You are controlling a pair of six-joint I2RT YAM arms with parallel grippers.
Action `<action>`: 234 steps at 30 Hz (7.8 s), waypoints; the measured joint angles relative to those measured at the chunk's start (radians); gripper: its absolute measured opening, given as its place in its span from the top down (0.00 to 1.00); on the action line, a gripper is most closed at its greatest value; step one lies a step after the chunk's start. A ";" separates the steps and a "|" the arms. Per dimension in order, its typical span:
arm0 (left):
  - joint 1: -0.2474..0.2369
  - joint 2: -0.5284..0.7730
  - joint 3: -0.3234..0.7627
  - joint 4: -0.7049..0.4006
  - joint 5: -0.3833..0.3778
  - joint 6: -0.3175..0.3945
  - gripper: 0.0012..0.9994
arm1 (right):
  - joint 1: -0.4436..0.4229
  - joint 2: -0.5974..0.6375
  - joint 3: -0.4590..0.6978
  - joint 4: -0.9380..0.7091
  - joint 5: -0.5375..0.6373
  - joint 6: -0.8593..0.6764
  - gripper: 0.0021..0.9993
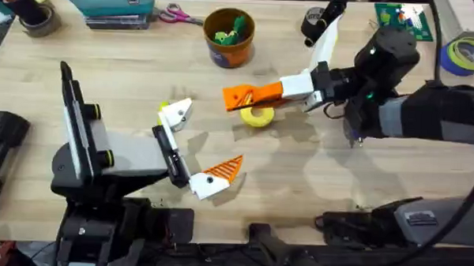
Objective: Pick up the gripper from the table and insert it into the empty holder that is missing its gripper. Then pick up a screw, insert it into the mounting hole, and use the screwdriver to tighten it. Finally, clean up the table by picking up the vegetable and placing it into the bucket.
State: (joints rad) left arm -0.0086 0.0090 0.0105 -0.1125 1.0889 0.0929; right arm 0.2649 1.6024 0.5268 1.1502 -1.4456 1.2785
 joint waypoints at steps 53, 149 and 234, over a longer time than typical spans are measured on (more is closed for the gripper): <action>0.000 0.000 0.000 0.000 0.000 0.000 0.01 | 0.155 0.177 0.017 0.286 -0.023 0.190 0.99; 0.000 0.000 0.000 0.000 0.000 0.000 0.01 | 0.228 0.285 0.143 0.337 -0.015 0.322 0.99; 0.005 0.000 0.000 0.001 -0.011 -0.015 0.01 | 0.283 0.392 0.309 0.299 0.008 0.318 0.99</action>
State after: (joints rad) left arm -0.0032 0.0093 0.0104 -0.1116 1.0778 0.0780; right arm 0.5476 1.9947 0.8362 1.4490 -1.4380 1.5964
